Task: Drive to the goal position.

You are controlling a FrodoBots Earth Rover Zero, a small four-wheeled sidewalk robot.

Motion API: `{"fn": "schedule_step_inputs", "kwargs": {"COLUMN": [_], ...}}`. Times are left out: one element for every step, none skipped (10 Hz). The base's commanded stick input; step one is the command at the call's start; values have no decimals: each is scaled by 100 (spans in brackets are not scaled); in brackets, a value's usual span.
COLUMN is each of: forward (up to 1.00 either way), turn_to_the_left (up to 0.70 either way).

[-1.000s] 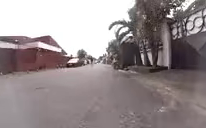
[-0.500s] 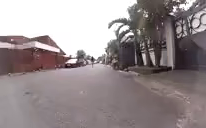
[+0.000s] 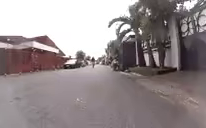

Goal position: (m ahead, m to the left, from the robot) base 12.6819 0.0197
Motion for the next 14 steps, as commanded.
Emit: {"fn": "schedule_step_inputs", "kwargs": {"forward": [70, 70, 70, 70, 70, 70, 70, 70, 70, 70, 70, 70, 70, 70], "turn_to_the_left": [0, 0, 0, 0, 0, 0, 0, 0, 0, 0, 0, 0, 0, 0]}}
